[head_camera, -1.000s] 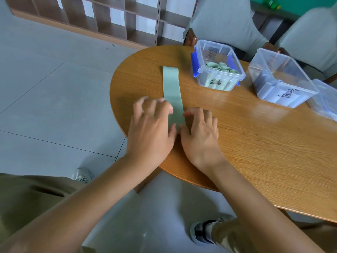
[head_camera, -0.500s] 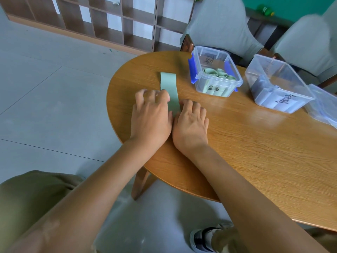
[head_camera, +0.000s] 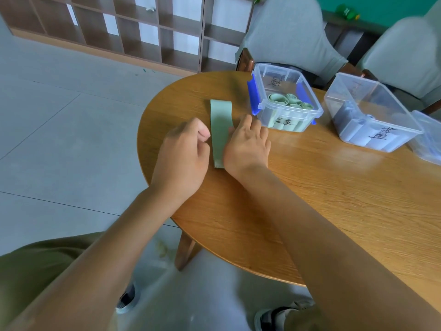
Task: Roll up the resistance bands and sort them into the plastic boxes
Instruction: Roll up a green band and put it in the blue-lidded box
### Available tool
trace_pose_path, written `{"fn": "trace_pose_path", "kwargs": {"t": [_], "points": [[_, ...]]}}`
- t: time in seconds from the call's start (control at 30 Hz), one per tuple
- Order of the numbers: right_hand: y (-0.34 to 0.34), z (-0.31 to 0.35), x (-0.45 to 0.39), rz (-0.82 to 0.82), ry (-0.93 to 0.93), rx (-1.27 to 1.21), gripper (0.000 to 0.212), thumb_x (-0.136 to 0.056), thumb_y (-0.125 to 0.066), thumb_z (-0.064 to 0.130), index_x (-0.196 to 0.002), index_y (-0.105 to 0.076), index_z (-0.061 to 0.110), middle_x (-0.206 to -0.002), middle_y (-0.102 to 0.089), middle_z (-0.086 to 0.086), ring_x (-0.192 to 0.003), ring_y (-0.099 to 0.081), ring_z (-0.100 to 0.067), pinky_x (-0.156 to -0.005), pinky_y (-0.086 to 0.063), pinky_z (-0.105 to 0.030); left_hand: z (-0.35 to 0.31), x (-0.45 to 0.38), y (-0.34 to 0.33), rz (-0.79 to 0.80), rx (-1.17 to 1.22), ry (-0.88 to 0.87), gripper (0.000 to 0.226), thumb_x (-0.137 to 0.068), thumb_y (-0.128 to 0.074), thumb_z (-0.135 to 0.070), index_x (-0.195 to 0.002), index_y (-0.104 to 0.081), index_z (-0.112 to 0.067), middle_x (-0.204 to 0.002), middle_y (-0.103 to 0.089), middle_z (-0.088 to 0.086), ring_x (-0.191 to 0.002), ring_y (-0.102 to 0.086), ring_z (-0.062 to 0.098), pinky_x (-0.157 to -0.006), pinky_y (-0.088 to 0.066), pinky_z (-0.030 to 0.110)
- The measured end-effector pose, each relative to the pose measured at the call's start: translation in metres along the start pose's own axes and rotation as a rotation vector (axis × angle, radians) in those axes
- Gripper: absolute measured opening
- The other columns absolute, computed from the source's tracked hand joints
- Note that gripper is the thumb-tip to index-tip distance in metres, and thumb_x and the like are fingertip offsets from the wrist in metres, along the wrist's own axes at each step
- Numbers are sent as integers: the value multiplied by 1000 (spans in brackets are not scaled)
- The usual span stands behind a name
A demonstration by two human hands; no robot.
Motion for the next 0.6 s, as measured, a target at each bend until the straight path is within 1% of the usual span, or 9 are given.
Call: {"fn": "trace_pose_path", "kwargs": {"t": [0.1, 0.17, 0.2, 0.27, 0.33, 0.4, 0.47, 0.57, 0.6], "points": [[-5, 1, -14, -15, -20, 27, 25, -103, -37, 24, -125, -40, 14, -133, -44, -8, -128, -38, -29, -102, -32, -41, -4, 4, -8, 83, 46, 14, 16, -89, -54, -5, -98, -64, -14, -93, -67, -5, -85, -61, 8, -71, -50, 24], [-9, 2, -22, -4, -28, 50, 29, -99, -45, 24, -126, -40, 16, -133, -44, -7, -129, -37, -28, -104, -32, -40, -6, 6, -13, 128, 82, 29, 17, -85, -58, -8, -98, -64, -17, -92, -67, -9, -84, -62, 5, -73, -52, 22], [-10, 2, -26, 12, -30, 59, 34, -95, -51, 24, -126, -39, 16, -133, -44, -6, -129, -37, -28, -105, -32, -39, -8, 7, -15, 142, 96, 34, 17, -84, -62, -10, -99, -63, -19, -92, -66, -11, -84, -62, 4, -73, -52, 21], [-12, 2, -31, 42, -41, 65, 42, -90, -58, 23, -127, -40, 17, -134, -44, -6, -130, -36, -28, -107, -31, -39, -9, 7, -19, 165, 104, 40, 22, -83, -72, -19, -102, -61, -22, -91, -66, -12, -84, -63, 4, -72, -52, 20], [-13, 2, -33, 48, -50, 71, 41, -91, -58, 23, -127, -40, 17, -134, -44, -6, -130, -36, -28, -108, -31, -39, -7, 7, -22, 175, 114, 67, 36, -78, -84, -28, -105, -59, -23, -90, -67, -13, -82, -63, 3, -72, -53, 23], [-14, 2, -33, 34, -47, 69, 37, -93, -55, 22, -127, -42, 17, -133, -46, -6, -129, -36, -28, -107, -31, -40, -5, 6, -21, 142, 147, 86, 38, -74, -88, -25, -101, -61, -22, -87, -68, -14, -78, -64, 1, -74, -56, 28], [-9, -1, -30, -1, -41, -21, 30, -96, -47, 24, -126, -46, 16, -132, -50, -6, -128, -38, -29, -106, -32, -41, -3, 6, -21, 118, 167, 97, 36, -72, -90, -19, -97, -64, -21, -84, -69, -14, -76, -65, 0, -74, -57, 29], [2, -15, -17, -34, -67, -333, 27, -101, -40, 22, -123, -50, 10, -122, -59, -11, -119, -47, -32, -101, -39, -43, -2, 6, -23, 120, 176, 105, 35, -70, -91, -16, -96, -67, -20, -84, -69, -14, -76, -65, -1, -74, -56, 25], [7, -20, -10, -51, -68, -412, 26, -101, -41, 19, -122, -51, 8, -117, -62, -11, -113, -52, -32, -98, -42, -41, -1, 5, -23, 120, 175, 107, 35, -70, -91, -16, -96, -68, -20, -85, -69, -15, -77, -65, -2, -75, -56, 23]]}}
Point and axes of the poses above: each hand's wrist, its own x-axis away from the middle knuckle, its own y-axis out of the back of the hand, z = x × y, the point moved 9 cm from there along -x, towards the middle knuckle
